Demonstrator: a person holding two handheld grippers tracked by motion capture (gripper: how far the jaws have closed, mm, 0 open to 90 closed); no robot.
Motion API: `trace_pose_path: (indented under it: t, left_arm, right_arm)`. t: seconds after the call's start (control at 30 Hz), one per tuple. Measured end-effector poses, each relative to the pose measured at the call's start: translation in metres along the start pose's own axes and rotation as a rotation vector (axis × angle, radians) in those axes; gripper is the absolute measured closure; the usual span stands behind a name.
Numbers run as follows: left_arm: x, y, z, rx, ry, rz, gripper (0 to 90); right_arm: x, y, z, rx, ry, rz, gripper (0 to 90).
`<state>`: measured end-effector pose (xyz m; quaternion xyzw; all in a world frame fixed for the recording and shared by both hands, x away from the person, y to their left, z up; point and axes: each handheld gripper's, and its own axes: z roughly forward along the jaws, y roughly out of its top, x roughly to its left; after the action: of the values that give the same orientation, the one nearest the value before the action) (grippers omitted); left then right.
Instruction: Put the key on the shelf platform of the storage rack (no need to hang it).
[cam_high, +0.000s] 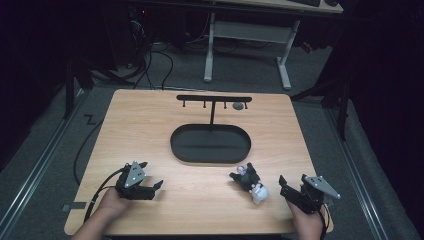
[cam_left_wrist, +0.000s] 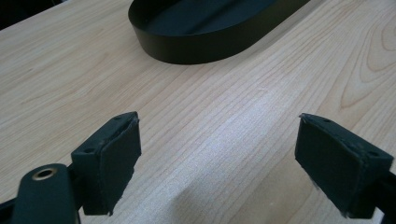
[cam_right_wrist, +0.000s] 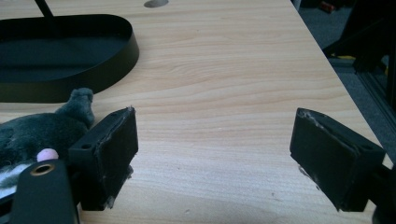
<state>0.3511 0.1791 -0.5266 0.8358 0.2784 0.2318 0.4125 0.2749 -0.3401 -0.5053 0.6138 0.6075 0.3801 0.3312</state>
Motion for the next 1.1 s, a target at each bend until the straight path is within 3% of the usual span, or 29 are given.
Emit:
trace_pose_path:
  t: [0.23, 0.43, 0.57, 0.7, 0.93, 1.1]
  left_arm:
    - [0.001, 0.002, 0.003, 0.021, -0.007, -0.005, 15.4]
    - [0.002, 0.000, 0.000, 0.003, -0.004, -0.020, 15.4]
    - [0.001, -0.001, -0.002, -0.021, 0.002, -0.002, 15.5]
    - [0.003, -0.002, -0.004, -0.040, 0.003, -0.028, 15.5]
    - [0.005, -0.003, -0.006, -0.057, -0.001, -0.045, 15.5]
    - [0.008, -0.004, -0.007, -0.075, -0.002, -0.080, 15.4]
  right_arm:
    - [0.002, -0.002, 0.001, 0.008, 0.004, -0.023, 14.6]
    - [0.006, 0.000, 0.008, 0.008, 0.034, -0.021, 14.6]
    - [0.009, 0.000, 0.009, 0.016, 0.044, -0.047, 14.7]
    - [0.012, 0.000, 0.005, 0.018, 0.050, -0.066, 14.8]
    - [0.015, 0.004, 0.004, 0.008, 0.055, -0.061, 14.9]
    - [0.017, 0.008, 0.003, 0.025, 0.086, -0.042, 15.0]
